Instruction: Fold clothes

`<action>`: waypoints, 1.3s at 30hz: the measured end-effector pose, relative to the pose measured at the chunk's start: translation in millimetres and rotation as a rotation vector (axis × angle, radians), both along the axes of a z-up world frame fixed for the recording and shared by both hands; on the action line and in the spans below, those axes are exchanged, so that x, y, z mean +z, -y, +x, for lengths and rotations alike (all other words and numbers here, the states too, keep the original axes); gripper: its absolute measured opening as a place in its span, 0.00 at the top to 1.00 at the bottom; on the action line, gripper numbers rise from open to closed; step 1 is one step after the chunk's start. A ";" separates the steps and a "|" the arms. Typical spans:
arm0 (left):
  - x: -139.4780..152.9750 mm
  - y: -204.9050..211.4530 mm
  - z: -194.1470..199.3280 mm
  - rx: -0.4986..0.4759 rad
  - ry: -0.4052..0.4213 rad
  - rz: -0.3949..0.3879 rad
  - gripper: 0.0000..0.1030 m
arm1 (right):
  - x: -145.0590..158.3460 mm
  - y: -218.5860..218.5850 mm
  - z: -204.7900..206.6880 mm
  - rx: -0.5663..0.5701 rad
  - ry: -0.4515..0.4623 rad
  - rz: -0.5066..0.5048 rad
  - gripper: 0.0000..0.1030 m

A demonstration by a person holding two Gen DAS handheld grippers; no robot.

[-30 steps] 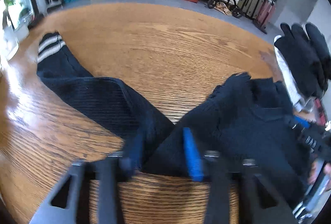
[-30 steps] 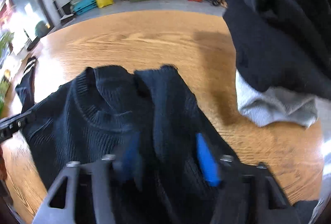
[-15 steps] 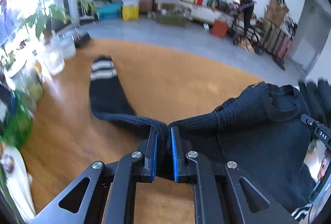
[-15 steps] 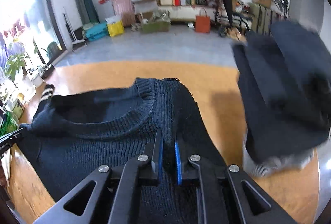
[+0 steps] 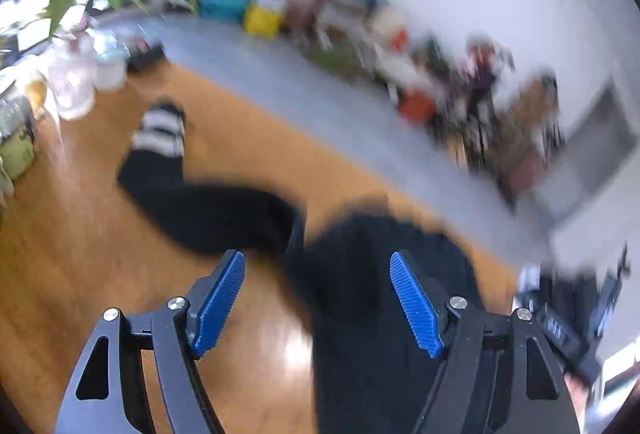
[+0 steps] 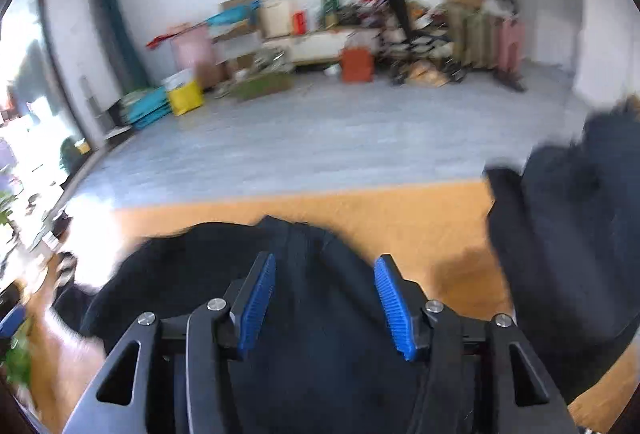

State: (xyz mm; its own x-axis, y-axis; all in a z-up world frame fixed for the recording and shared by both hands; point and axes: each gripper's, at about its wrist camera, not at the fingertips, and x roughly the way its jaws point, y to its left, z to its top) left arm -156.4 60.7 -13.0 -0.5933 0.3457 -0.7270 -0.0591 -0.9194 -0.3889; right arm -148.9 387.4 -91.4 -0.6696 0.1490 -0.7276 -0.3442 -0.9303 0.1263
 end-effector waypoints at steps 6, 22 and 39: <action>-39.2 -74.8 98.2 -0.332 0.162 -0.415 0.26 | -41.2 21.7 95.8 0.234 0.139 -0.027 0.46; -82.5 -73.6 218.3 -0.279 0.446 -0.288 0.26 | -55.3 -5.1 276.4 0.261 0.238 -0.018 0.30; -83.4 -92.8 244.5 -0.306 0.410 -0.321 0.42 | -79.5 -56.3 282.4 0.181 0.218 -0.291 0.39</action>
State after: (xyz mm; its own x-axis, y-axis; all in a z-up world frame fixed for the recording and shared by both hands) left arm 88.0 153.5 -96.4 -0.1513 0.1816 -0.9717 -0.2431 -0.9596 -0.1415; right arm 133.5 443.8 -170.9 -0.4916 -0.1897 -0.8499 -0.2263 -0.9146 0.3351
